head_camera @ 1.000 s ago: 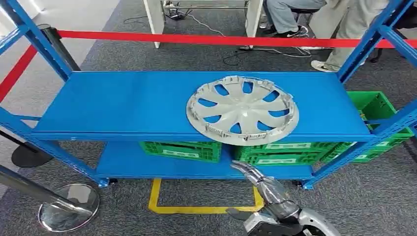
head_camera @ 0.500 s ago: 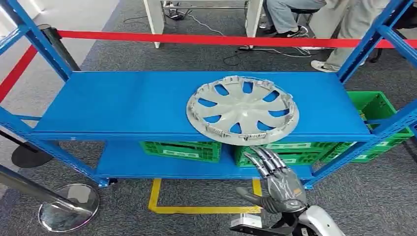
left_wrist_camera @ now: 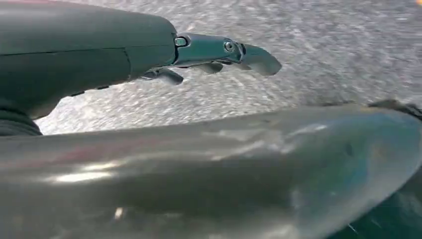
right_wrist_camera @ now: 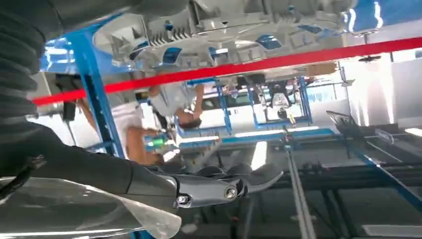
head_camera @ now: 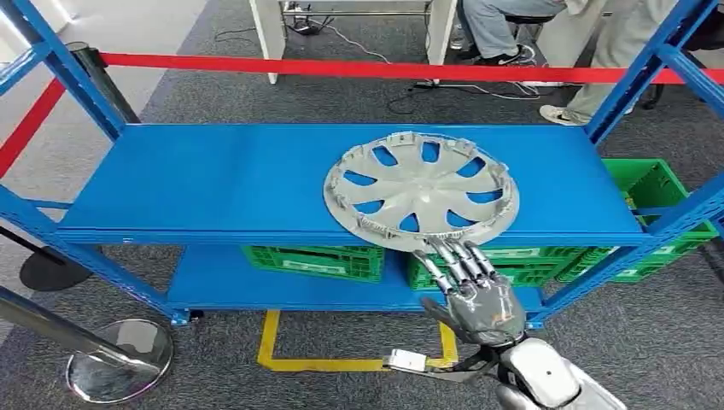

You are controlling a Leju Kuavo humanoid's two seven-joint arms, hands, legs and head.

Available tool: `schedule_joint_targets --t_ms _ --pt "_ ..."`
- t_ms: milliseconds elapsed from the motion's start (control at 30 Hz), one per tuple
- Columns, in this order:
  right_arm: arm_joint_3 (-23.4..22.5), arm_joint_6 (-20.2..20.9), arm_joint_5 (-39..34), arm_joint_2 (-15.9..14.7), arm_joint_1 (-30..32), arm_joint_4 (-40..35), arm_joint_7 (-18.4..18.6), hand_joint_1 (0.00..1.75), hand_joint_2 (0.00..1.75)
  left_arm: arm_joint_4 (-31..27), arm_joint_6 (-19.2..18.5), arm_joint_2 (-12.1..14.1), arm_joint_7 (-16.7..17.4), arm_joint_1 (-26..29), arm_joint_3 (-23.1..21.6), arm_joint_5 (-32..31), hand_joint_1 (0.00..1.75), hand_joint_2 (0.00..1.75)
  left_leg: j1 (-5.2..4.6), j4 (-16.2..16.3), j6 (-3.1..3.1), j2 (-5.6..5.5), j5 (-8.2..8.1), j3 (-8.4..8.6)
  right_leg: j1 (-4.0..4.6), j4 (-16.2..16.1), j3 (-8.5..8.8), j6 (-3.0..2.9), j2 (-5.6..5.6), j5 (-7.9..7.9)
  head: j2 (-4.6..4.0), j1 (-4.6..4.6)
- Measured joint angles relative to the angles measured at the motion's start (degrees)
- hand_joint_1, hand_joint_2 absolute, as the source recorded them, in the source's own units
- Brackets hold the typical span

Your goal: Take the parts from the cabinet and place them on the table.

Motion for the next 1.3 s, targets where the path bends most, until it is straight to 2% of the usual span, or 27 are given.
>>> schedule_joint_targets --t_ms 100,600,833,1300 --pt "0.3 0.1 1.1 0.6 -1.2 2.2 0.3 0.00 1.75 0.0 -0.7 0.1 -1.7 -0.1 -0.5 -0.8 0.00 0.00 0.00 0.0 0.00 0.00 0.00 0.00 0.01 0.0 0.00 0.00 0.00 0.00 0.00 -0.02" --pt "2.4 2.8 3.0 4.4 -6.0 12.3 0.2 0.00 1.75 0.0 -4.2 0.3 -3.4 -0.9 -1.3 -2.2 0.00 0.00 0.00 0.0 0.00 0.00 0.00 -0.01 0.01 0.0 -0.01 0.00 0.01 0.00 0.00 0.00" --pt "3.1 3.3 3.7 5.9 -8.5 16.3 0.7 0.00 1.75 -0.3 -5.2 0.4 -3.4 -1.0 -1.9 -2.4 0.00 0.00 0.00 0.0 0.00 0.00 0.00 -0.01 0.00 0.0 -0.01 0.00 0.00 0.00 0.00 0.02" --pt "3.6 5.3 3.6 8.0 -12.2 19.3 1.4 0.00 1.75 -0.6 -7.7 0.5 -2.9 -1.0 -1.9 -2.4 0.00 0.00 0.00 0.0 -0.01 0.00 0.00 -0.01 0.01 0.0 -0.01 0.00 0.01 0.00 0.00 0.00"
